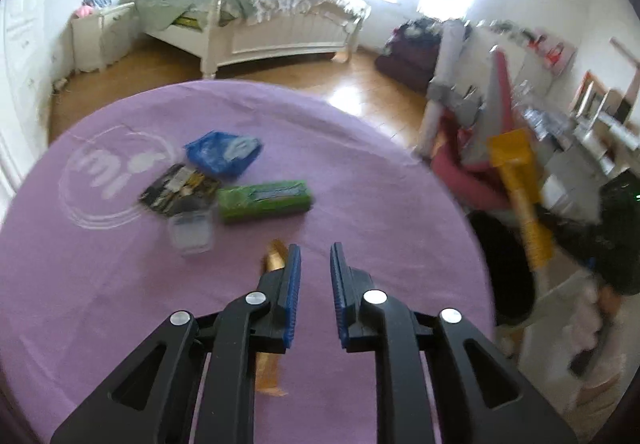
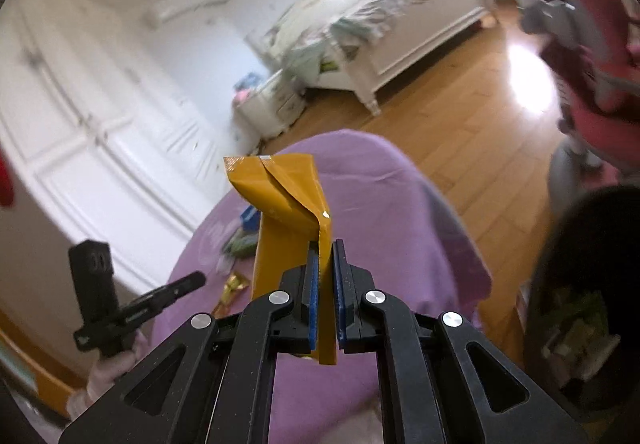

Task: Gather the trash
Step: 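Carry both wrappers over the black bin and open both tools to drop them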

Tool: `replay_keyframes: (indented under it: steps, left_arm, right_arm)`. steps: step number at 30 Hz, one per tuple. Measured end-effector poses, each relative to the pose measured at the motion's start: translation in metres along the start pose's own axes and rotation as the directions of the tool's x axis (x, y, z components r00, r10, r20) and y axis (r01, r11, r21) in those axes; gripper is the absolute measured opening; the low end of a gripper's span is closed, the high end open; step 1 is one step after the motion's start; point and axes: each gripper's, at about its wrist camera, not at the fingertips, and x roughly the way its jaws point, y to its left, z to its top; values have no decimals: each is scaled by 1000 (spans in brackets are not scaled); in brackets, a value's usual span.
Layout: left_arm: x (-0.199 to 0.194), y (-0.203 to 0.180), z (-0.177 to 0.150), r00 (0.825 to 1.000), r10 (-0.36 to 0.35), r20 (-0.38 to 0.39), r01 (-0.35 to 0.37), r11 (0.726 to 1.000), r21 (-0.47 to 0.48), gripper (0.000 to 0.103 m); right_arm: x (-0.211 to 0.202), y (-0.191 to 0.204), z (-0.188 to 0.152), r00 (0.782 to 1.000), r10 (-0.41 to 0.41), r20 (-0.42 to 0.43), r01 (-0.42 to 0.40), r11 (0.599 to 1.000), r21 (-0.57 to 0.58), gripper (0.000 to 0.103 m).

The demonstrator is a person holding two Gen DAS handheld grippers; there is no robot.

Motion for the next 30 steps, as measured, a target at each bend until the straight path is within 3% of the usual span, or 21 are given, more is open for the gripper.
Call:
replay_keyframes:
  steps: [1, 3, 4, 5, 6, 7, 8, 11, 12, 16, 22, 28, 30]
  left_arm:
    - [3, 4, -4, 1000, 25, -19, -25, 1000, 9, 22]
    - [11, 11, -11, 996, 69, -62, -69, 998, 6, 45]
    - [14, 13, -16, 994, 80, -69, -80, 997, 2, 62]
    - [16, 11, -19, 994, 89, -64, -89, 996, 14, 69]
    - [17, 9, -21, 994, 92, -58, -90, 996, 28, 69]
    - [20, 7, -23, 994, 95, -57, -93, 995, 48, 68]
    - [27, 5, -25, 993, 95, -69, -90, 994, 69, 58]
    - [37, 3, -26, 992, 89, -95, -82, 994, 76, 11]
    - [38, 5, -25, 992, 69, -108, -63, 996, 60, 7]
    - [28, 5, -18, 997, -8, -75, 7, 1000, -7, 6]
    - [12, -57, 2, 986, -168, -11, 168, 983, 77, 6]
    - [33, -141, 20, 935, -347, -68, 353, 922, 160, 7]
    - [48, -174, 23, 908, -405, -107, 418, 888, 191, 7]
  right_arm:
    - [-6, -7, -1, 1000, -2, 4, 2, 1000, 10, 8]
    - [-13, -15, -5, 1000, 3, -1, -3, 1000, 21, 8]
    - [-14, -17, -7, 1000, 7, -8, -7, 1000, 21, 8]
    - [-13, -19, -10, 1000, 10, -15, -10, 1000, 21, 8]
    - [-12, -20, -12, 1000, 19, -25, -18, 1000, 22, 8]
    - [-8, -20, -14, 999, 25, -32, -24, 999, 23, 8]
    - [-5, -20, -17, 999, 32, -42, -31, 999, 23, 8]
    - [5, -15, -29, 997, 49, -65, -48, 999, 23, 8]
    - [6, -14, -31, 996, 54, -72, -52, 998, 20, 8]
    - [7, -11, -33, 996, 57, -75, -56, 998, 18, 8]
    - [-19, -30, -24, 1000, 28, 2, -28, 998, 57, 8]
    - [-66, -68, -17, 989, -68, 130, 51, 990, 131, 8]
    - [-85, -89, -16, 978, -122, 171, 91, 979, 180, 8]
